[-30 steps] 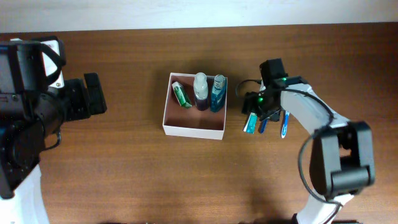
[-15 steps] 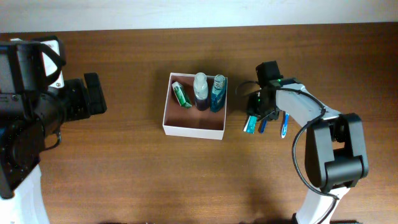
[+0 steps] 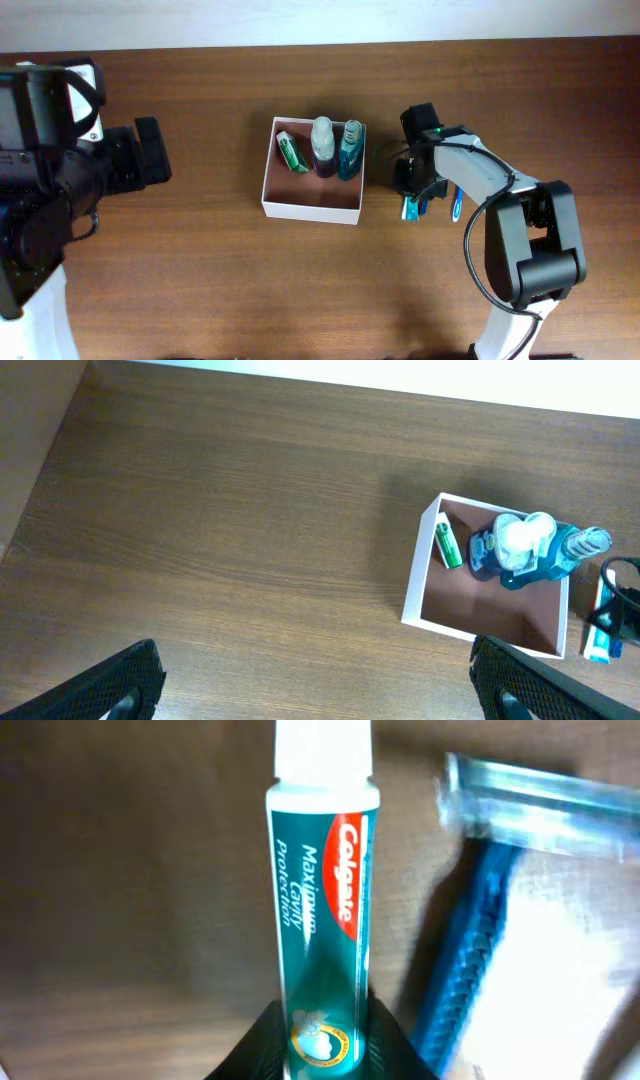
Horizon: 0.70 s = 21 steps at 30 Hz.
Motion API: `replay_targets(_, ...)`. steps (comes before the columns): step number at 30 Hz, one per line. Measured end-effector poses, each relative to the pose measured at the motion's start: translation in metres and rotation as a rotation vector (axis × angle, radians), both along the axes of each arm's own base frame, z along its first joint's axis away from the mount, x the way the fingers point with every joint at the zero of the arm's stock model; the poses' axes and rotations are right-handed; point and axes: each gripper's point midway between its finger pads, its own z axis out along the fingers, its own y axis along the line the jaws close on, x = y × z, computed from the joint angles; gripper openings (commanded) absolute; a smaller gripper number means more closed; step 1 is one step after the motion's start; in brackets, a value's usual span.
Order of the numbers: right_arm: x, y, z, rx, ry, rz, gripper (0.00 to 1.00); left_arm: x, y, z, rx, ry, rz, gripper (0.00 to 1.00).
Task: Pack container
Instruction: 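Carry the toothpaste tube into the box and release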
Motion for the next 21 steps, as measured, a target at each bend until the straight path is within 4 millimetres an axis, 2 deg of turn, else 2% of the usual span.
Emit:
replay_targets(3,-0.007,-0.001,0.011,-0.01,0.049,0.0,0.16,0.0,0.0,0.0,0.0,0.0,0.0,0.99)
replay_targets(5,-0.005,0.0,0.026,-0.013,0.06,0.002,0.13,0.0,0.0,0.0,0.0,0.0,0.0,0.99)
replay_targets(7,0.001,0.003,0.047,-0.009,0.04,0.008,0.1,0.0,0.0,0.0,0.0,0.0,0.0,0.99)
replay_targets(10,0.008,0.016,0.091,0.003,-0.037,0.042,0.06,0.0,0.0,0.0,0.0,0.0,0.0,0.99)
replay_targets(12,0.012,0.033,0.134,0.025,-0.149,0.1,0.04,0.0,0.0,0.0,0.0,0.0,0.0,0.99)
replay_targets(13,0.012,0.04,0.147,0.034,-0.185,0.125,0.04,0.0,0.0,0.0,0.0,0.0,0.0,0.99)
replay_targets(16,0.002,0.077,0.202,0.075,-0.347,0.276,0.04,0.0,0.0,0.0,0.0,0.0,0.0,0.99)
replay_targets(19,-0.01,0.113,0.23,0.092,-0.446,0.463,0.04,0.0,0.0,0.0,0.0,0.0,0.0,1.0)
replay_targets(21,-0.02,0.136,0.231,0.084,-0.466,0.608,0.04,0.0,0.0,0.0,0.0,0.0,0.0,0.99)
